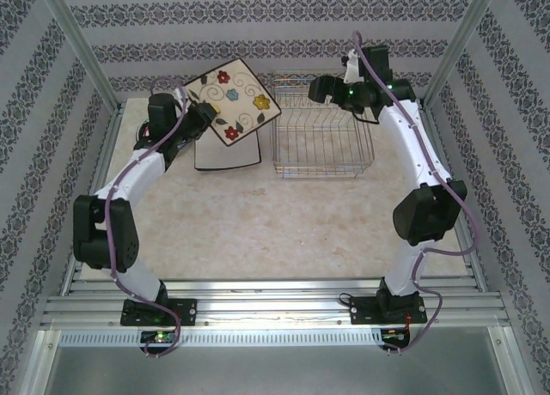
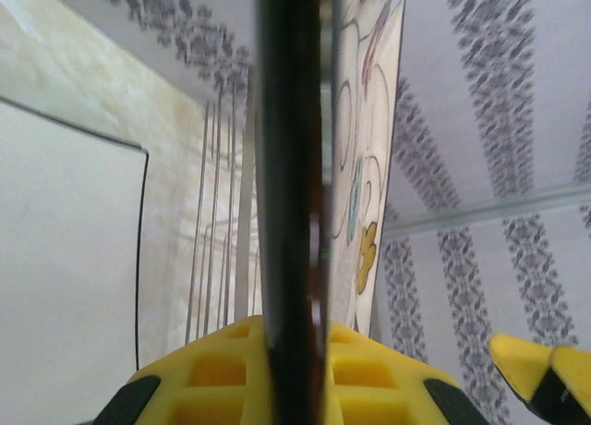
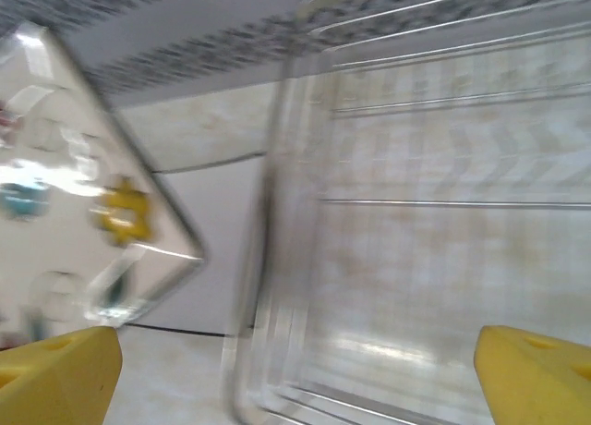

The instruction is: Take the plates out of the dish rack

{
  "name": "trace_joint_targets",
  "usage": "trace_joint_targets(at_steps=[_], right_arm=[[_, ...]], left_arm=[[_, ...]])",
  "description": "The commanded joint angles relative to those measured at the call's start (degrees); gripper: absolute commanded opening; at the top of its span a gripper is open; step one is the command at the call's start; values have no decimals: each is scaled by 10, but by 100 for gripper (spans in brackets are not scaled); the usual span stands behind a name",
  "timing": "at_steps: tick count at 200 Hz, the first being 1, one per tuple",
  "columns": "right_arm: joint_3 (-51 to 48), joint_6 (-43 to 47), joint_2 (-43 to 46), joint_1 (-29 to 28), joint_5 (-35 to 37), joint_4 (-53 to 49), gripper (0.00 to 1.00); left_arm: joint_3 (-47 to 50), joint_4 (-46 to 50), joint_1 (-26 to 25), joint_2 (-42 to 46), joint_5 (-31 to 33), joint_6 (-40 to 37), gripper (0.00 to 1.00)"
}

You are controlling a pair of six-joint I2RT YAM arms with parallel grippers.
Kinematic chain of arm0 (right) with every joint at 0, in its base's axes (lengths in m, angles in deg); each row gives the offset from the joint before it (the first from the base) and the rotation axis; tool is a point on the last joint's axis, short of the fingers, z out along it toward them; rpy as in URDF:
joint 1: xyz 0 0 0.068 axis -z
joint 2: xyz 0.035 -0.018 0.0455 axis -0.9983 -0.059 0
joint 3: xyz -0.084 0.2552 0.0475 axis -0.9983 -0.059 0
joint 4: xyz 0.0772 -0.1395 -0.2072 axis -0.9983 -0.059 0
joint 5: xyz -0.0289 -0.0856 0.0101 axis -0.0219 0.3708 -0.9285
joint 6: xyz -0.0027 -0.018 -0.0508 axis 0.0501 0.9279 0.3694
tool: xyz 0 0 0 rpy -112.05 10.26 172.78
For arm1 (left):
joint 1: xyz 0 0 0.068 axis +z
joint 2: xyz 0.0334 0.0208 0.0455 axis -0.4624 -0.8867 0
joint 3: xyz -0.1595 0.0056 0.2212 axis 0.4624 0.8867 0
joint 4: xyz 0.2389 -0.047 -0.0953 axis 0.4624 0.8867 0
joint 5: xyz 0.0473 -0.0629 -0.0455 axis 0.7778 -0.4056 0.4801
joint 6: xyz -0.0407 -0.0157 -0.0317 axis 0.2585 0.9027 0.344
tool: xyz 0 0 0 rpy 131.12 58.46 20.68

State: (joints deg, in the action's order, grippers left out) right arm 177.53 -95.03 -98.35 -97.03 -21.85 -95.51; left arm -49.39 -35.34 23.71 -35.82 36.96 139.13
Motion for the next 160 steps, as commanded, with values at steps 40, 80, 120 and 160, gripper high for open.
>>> trace_joint_targets(at_steps=[40,80,120,160], right_arm=[[200,162,-117,-12,278,-363,98],[261,180,-137,-9,292,-403,98],[252,189,-129,-12,286,-399,98],[214,190,-122,-14,280,-390,98]], left_arm=[[85,-222,4,92,183,61,0],[136,-290,-15,90,281,93,0],[164,-357,-51,66,372,124,0],[190,-408,-104,44,478,143,0]])
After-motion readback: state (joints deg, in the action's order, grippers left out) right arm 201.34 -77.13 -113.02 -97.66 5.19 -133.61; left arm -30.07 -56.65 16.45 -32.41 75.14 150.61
